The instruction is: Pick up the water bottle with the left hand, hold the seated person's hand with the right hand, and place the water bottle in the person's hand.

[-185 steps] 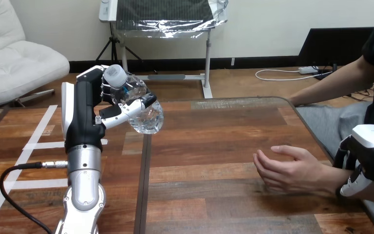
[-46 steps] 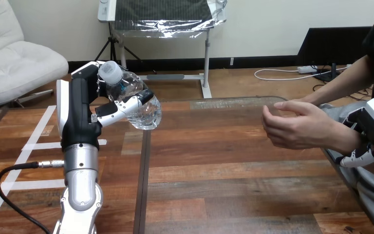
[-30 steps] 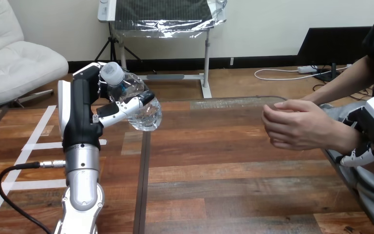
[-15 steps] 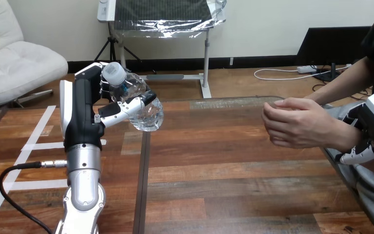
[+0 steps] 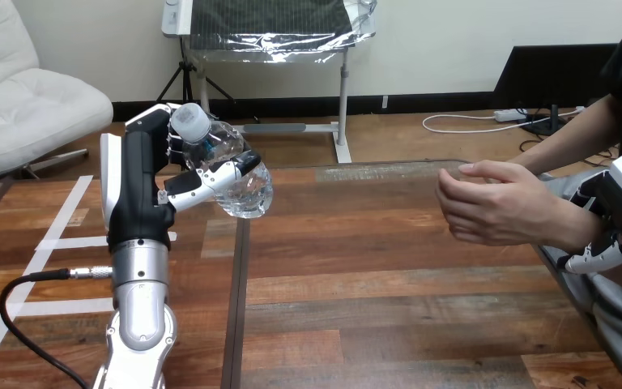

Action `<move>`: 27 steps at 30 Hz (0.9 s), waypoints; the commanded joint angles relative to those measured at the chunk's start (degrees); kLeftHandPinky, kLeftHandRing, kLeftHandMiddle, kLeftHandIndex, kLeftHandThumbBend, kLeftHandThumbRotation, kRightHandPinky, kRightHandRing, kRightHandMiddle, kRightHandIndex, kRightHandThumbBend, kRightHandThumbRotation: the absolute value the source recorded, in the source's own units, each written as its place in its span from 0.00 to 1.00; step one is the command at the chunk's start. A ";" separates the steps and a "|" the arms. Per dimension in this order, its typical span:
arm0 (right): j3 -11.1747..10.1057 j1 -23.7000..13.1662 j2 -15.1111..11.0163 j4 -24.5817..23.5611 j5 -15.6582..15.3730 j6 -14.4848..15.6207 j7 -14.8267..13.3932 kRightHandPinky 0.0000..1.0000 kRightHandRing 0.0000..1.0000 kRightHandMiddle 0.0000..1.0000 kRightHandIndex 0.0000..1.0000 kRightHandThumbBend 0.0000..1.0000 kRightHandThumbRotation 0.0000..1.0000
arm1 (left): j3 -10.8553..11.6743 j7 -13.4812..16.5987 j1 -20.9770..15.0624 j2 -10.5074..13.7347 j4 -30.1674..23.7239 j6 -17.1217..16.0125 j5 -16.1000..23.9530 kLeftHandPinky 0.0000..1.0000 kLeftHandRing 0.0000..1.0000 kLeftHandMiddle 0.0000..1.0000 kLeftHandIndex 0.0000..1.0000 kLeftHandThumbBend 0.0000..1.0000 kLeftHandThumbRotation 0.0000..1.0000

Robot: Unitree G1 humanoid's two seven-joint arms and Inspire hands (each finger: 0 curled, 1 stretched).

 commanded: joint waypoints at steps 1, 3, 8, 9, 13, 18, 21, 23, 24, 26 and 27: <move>-1.31 -2.09 -0.78 -2.48 0.24 0.36 0.15 0.44 0.52 0.58 0.60 0.69 0.00 | -0.19 0.51 -3.49 -0.13 -4.62 -0.49 0.59 0.38 0.42 0.45 0.46 0.73 0.00; -1.23 -2.19 -0.79 -2.28 0.27 0.07 -0.04 0.44 0.52 0.58 0.60 0.69 0.00 | -0.25 0.09 -3.57 0.04 -4.17 -1.74 0.31 0.38 0.42 0.45 0.46 0.73 0.00; -1.12 -2.44 -0.55 -2.35 0.39 0.27 0.09 0.44 0.52 0.58 0.59 0.69 0.00 | -0.17 0.15 -3.67 -0.12 -4.21 -1.26 0.24 0.39 0.42 0.46 0.46 0.73 0.00; -1.14 -2.51 -0.47 -2.39 0.48 0.33 0.16 0.44 0.52 0.58 0.59 0.69 0.00 | -0.22 -0.08 -3.72 -0.03 -4.08 -1.58 0.13 0.39 0.42 0.46 0.46 0.72 0.00; -0.83 -2.84 -0.19 -2.71 0.13 1.05 0.44 0.44 0.52 0.58 0.59 0.69 0.00 | -0.21 -0.27 -3.81 -0.17 -4.32 -1.26 -0.06 0.39 0.42 0.46 0.46 0.71 0.00; -0.44 -3.14 -0.16 -2.93 -0.12 1.15 0.50 0.45 0.52 0.58 0.60 0.69 0.00 | -0.32 -0.09 -3.89 -0.55 -5.46 0.72 0.34 0.39 0.42 0.46 0.46 0.72 0.00; -0.18 -3.25 -0.25 -3.13 -0.45 1.21 0.57 0.45 0.52 0.58 0.60 0.69 0.00 | -0.49 -0.12 -3.93 -0.59 -5.95 1.31 0.64 0.39 0.42 0.46 0.46 0.72 0.00; -0.13 -3.24 -0.29 -3.28 -0.54 1.04 0.44 0.45 0.52 0.58 0.60 0.69 0.00 | -0.65 -0.15 -3.96 -0.62 -6.23 1.51 0.83 0.39 0.42 0.46 0.46 0.73 0.00; -0.16 -3.20 -0.28 -3.34 -0.51 0.90 0.32 0.45 0.52 0.58 0.60 0.69 0.00 | -0.72 -0.16 -3.96 -0.65 -6.36 1.61 0.91 0.39 0.42 0.46 0.46 0.73 0.00; -0.18 -3.26 -0.21 -3.51 -0.50 1.03 0.39 0.45 0.52 0.58 0.60 0.69 0.00 | -0.89 -0.11 -4.00 -0.73 -6.63 1.83 1.18 0.39 0.42 0.45 0.46 0.73 0.00; -0.17 -3.31 -0.16 -3.60 -0.51 1.24 0.53 0.45 0.52 0.58 0.60 0.69 0.00 | -0.96 -0.06 -4.00 -0.77 -6.75 1.92 1.33 0.39 0.42 0.45 0.46 0.73 0.00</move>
